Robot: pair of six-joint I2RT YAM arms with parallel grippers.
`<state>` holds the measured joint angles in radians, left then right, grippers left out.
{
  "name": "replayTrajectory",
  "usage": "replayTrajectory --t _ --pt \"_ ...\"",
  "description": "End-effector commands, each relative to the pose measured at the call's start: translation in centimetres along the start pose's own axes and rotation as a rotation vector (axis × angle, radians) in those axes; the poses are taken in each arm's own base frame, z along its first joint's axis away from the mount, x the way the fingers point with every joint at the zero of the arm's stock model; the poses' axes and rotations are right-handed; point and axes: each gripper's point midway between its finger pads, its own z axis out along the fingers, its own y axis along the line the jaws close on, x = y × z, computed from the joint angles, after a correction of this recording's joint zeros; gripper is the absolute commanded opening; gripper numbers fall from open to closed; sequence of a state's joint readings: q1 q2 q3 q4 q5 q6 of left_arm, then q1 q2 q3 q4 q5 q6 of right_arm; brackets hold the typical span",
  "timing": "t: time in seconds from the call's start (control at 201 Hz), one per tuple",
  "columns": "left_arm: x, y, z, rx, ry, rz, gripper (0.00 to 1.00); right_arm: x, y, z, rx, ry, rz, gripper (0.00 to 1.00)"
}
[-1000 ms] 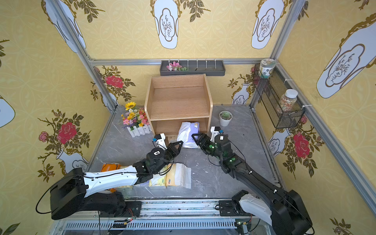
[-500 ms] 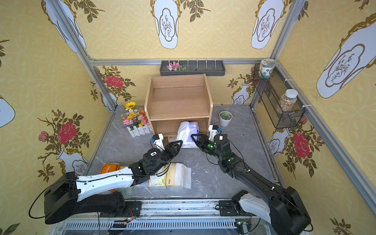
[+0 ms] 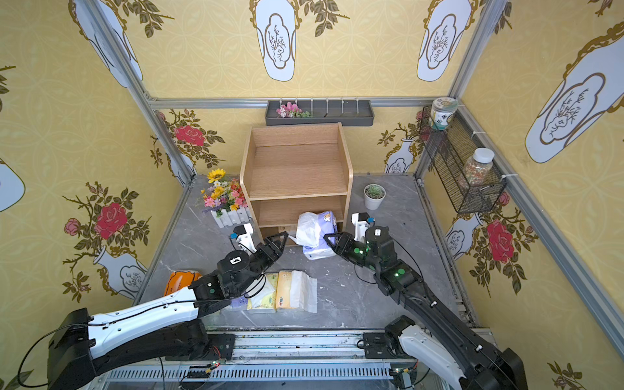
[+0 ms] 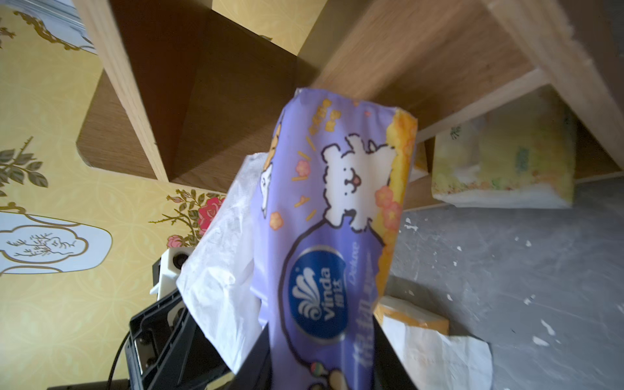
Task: Remove the tissue boxes from the shelf
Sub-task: Pick up a box of tissues from the shelf, then place the box of tissues at the center of the board.
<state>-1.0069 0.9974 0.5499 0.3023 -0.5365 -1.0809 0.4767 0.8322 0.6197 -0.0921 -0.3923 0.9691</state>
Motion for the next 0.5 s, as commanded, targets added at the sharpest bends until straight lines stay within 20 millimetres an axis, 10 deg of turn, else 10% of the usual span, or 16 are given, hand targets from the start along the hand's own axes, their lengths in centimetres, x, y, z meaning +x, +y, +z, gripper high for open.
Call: replayTrajectory --t 0.0,0.493 --pt "-0.5 1.4 0.0 -0.041 -0.033 0.003 0.69 3.0 -2.2 -1.9 0.107 0.116 -0.033 0.35" --pt "0.1 3.8 0.1 -0.066 -0.034 -0.078 0.65 10.4 -8.5 -4.6 0.290 0.275 0.047 0.33"
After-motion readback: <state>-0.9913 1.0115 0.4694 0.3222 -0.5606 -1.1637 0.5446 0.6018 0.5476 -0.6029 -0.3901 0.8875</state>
